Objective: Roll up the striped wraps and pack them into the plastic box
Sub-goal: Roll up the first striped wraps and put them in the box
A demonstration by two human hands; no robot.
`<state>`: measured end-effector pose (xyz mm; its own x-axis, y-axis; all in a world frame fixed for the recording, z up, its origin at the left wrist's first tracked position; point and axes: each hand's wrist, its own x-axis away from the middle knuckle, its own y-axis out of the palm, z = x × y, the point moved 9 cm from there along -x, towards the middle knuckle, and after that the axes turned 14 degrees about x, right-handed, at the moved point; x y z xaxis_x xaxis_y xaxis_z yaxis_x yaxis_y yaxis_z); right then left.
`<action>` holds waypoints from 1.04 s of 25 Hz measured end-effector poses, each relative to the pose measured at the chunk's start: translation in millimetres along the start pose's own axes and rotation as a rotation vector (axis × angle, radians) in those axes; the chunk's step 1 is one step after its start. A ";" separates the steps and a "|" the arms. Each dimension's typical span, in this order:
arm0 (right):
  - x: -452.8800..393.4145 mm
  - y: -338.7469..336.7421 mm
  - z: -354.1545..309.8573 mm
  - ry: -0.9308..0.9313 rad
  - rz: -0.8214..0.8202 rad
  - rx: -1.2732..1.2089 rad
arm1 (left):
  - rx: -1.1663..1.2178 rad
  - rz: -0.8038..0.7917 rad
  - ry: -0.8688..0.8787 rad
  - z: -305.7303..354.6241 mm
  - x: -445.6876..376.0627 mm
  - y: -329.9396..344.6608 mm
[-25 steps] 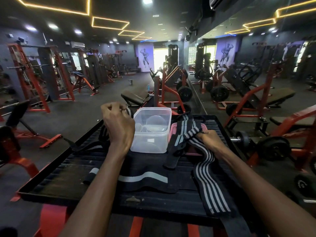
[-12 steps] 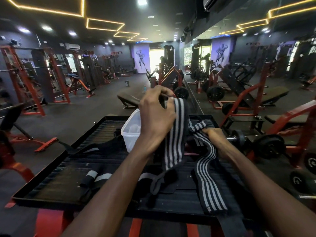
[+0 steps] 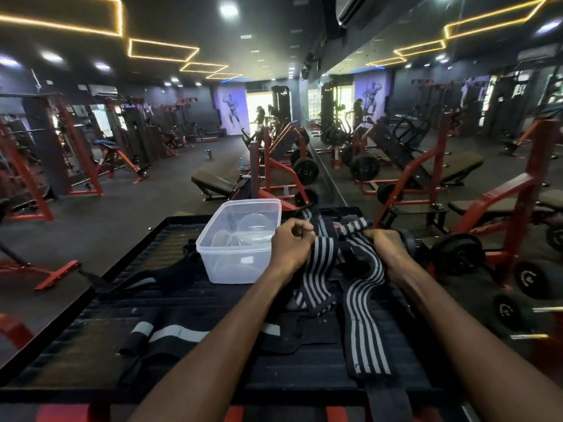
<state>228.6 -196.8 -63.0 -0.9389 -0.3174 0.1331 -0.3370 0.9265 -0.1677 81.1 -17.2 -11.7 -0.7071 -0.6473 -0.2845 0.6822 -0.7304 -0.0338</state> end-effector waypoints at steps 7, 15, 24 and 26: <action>-0.5 10.3 -13.6 0.020 -0.087 -0.243 | -0.507 -0.165 0.140 -22.1 -1.0 8.7; 9.7 74.2 -16.8 0.028 -0.411 -0.112 | -0.136 -0.131 -0.060 -8.3 -5.8 17.1; 4.0 77.3 -14.2 -0.028 -0.320 -0.090 | 0.476 -0.120 -0.265 -39.3 -19.2 13.2; 2.2 78.1 -13.0 -0.065 -0.305 -0.057 | 0.292 -0.085 -0.146 -37.8 -28.4 9.2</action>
<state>201.1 -122.5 -63.1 -0.7981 -0.5932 0.1055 -0.6012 0.7957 -0.0741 114.4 2.7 -40.1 -0.7925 -0.5907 -0.1517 0.5528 -0.8008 0.2307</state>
